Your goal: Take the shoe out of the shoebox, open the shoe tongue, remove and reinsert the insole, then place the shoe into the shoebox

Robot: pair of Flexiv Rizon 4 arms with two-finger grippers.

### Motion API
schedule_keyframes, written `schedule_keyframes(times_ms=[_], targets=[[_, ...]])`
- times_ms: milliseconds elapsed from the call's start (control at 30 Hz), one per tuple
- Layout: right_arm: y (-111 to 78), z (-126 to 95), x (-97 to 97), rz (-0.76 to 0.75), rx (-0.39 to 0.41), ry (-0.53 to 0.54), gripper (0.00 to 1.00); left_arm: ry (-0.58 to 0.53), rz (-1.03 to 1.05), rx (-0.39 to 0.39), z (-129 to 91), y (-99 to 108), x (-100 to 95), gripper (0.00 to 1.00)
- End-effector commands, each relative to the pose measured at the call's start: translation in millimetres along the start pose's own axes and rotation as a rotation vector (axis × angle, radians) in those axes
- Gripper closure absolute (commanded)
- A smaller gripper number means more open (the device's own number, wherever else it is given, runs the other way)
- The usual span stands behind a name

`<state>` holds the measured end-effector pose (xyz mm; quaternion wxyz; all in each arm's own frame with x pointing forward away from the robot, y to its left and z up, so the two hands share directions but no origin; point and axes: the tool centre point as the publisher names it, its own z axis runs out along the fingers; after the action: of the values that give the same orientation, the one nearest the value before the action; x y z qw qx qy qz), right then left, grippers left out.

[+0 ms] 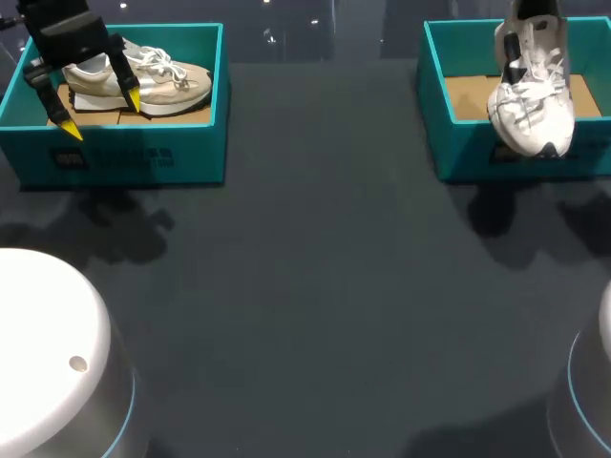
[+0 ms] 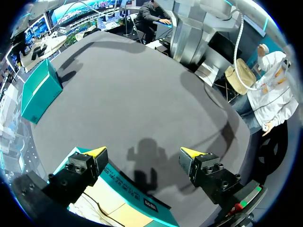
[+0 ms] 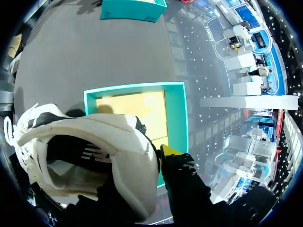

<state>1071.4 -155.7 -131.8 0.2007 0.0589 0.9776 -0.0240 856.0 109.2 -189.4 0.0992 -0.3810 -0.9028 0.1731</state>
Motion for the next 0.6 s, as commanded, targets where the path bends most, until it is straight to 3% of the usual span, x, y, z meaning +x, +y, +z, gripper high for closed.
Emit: schedule_keyframes(times_ms=[33,133,600], targets=[[-23.8,10,-29.1,0.004,0.008,0.023,1.00,0.000,0.001,-0.003,0,0,0.8,0.00],[-45.0,18,-37.9,-0.036,-0.033,0.019,1.00,0.000,0.001,-0.003,0,0,0.8,0.00],[-45.0,18,-37.9,-0.036,-0.033,0.019,1.00,0.000,0.001,-0.003,0,0,0.8,0.00]])
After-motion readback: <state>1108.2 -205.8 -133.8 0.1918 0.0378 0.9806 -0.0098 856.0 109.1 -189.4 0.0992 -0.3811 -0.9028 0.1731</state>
